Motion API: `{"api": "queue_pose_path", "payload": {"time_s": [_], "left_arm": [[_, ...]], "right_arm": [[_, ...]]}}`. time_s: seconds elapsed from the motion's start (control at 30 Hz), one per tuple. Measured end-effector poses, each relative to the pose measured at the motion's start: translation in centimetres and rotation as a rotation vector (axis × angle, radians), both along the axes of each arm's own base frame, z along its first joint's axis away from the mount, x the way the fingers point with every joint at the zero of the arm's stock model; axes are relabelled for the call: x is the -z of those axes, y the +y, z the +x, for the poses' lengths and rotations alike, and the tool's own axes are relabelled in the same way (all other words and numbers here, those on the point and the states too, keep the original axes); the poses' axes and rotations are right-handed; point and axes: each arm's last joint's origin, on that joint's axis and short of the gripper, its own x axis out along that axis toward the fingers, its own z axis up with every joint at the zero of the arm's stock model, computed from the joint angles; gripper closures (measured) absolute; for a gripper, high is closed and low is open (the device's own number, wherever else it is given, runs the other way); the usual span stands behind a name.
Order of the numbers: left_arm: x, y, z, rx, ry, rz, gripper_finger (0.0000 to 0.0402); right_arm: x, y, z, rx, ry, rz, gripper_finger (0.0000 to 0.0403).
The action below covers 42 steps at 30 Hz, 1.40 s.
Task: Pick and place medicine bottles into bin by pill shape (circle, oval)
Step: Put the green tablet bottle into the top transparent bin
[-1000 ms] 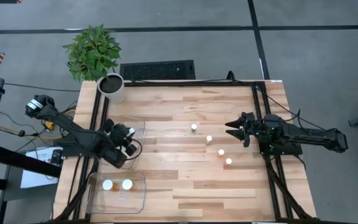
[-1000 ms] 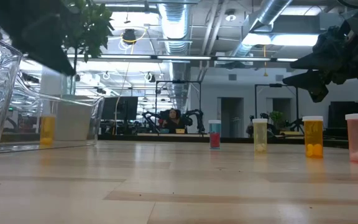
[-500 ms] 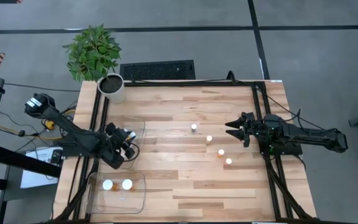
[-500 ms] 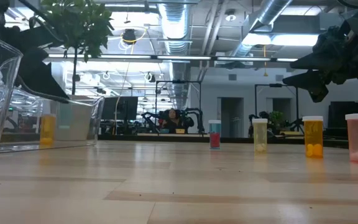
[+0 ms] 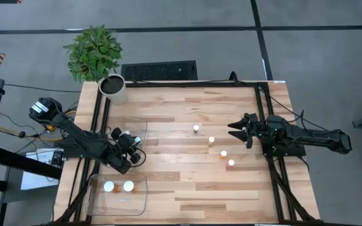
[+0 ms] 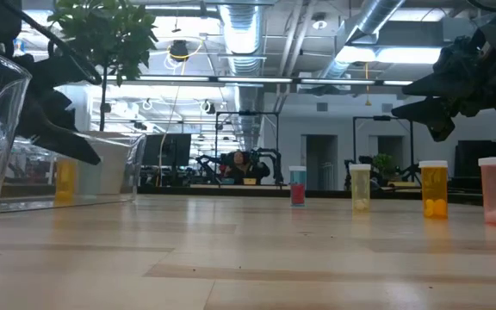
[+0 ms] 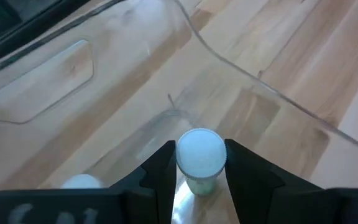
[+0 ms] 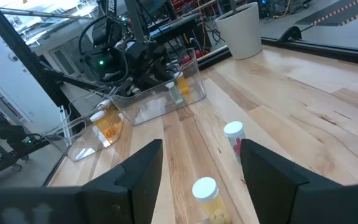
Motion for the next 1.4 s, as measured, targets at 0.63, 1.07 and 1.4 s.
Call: {"api": "queue_pose_path", "payload": {"time_s": [0.63, 1.07, 1.4], "left_arm": [[-0.1, 0.8, 1.2, -0.039, -0.029, 0.043, 0.0291], [0.0, 1.4, 1.5, -0.034, 0.029, 0.027, 0.0282], [0.0, 1.4, 1.4, -0.036, 0.032, 0.01, 0.0244]], "right_arm": [[0.0, 0.0, 0.0, -0.001, 0.001, -0.007, 0.0178], [0.0, 0.0, 0.0, -0.001, 0.001, -0.007, 0.0178], [0.0, 0.0, 0.0, -0.001, 0.001, -0.007, 0.0178]]}}
